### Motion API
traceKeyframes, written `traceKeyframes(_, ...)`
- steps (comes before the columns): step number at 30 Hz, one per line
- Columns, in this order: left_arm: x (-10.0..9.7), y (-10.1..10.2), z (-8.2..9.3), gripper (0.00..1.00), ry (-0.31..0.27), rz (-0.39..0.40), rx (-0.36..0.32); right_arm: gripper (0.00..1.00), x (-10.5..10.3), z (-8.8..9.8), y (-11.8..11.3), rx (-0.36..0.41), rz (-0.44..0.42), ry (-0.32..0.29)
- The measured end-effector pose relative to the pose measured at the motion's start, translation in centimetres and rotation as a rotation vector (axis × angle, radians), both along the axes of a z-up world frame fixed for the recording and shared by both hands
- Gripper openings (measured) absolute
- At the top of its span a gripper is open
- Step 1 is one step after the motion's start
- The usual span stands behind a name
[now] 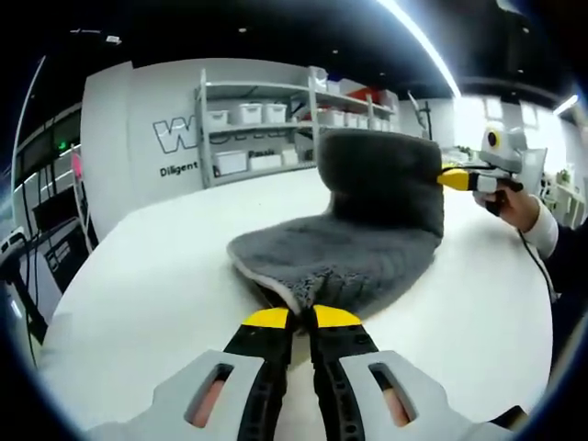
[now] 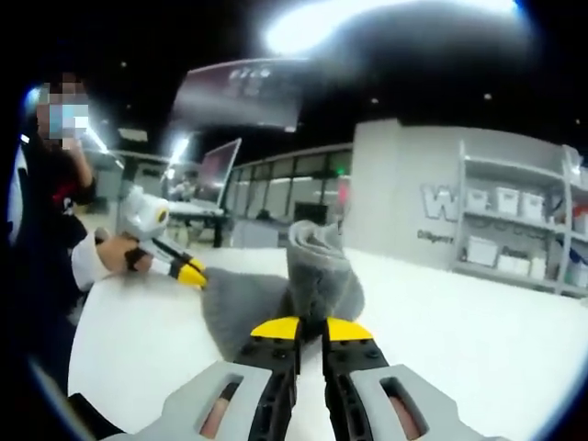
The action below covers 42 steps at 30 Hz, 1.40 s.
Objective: Open the folded towel by lifting each exposed corner and separating the folded layers until the towel lies flat within the target outline without major curled edges
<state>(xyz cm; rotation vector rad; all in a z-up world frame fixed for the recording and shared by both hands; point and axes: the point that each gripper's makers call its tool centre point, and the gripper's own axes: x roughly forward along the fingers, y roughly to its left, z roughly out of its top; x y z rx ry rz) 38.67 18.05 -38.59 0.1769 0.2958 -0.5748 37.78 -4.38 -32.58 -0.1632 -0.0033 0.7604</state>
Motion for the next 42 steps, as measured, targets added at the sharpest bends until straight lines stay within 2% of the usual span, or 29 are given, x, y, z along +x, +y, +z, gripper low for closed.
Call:
traceKeyframes(17, 0.0, -0.2, -0.2, 0.07, -0.003, -0.005, 0.014, 0.03, -0.1, -0.4, -0.8, -0.014, -0.028, 0.001)
traceKeyframes(42, 0.1, 0.0, -0.2, 0.07, -0.007, -0.008, 0.023, 0.03, -0.3, -1.1, -2.1, 0.008, -0.045, 0.037)
